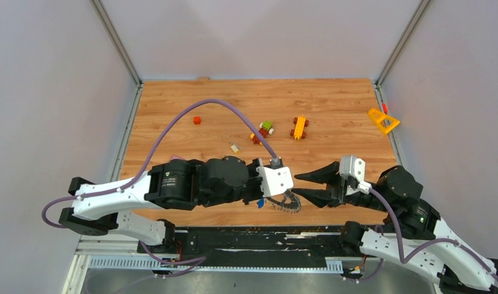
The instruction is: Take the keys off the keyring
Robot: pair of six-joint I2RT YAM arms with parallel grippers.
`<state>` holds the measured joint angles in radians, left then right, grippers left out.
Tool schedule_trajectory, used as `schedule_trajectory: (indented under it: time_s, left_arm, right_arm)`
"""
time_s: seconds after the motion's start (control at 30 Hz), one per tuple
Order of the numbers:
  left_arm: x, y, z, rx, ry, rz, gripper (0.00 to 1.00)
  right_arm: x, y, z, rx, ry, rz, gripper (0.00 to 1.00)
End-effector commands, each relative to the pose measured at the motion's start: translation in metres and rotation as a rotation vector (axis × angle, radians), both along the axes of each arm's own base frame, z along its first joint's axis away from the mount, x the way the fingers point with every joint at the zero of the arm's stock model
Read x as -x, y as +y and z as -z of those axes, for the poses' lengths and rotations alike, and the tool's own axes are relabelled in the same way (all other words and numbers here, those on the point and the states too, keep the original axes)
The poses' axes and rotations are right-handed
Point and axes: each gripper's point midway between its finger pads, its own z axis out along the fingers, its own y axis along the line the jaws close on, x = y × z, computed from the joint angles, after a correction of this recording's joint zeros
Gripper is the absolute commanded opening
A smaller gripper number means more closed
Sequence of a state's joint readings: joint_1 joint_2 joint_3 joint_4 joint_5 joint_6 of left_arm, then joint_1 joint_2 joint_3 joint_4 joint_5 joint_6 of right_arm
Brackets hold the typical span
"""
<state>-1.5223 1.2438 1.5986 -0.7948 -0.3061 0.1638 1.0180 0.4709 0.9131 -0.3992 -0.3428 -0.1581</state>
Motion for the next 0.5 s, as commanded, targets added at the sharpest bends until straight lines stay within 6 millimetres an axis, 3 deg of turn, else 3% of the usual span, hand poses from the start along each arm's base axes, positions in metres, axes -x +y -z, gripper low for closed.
schedule_trajectory:
  time_s: [0.0, 0.47]
  left_arm:
    - [-0.022, 0.001, -0.036, 0.132, 0.017, -0.177, 0.00]
    - [-0.025, -0.005, -0.037, 0.130, 0.045, -0.199, 0.00]
  right_arm:
    - [-0.013, 0.004, -0.001, -0.045, 0.106, 0.072, 0.36]
    - [-0.026, 0.022, 0.005, -0.076, 0.183, 0.087, 0.36]
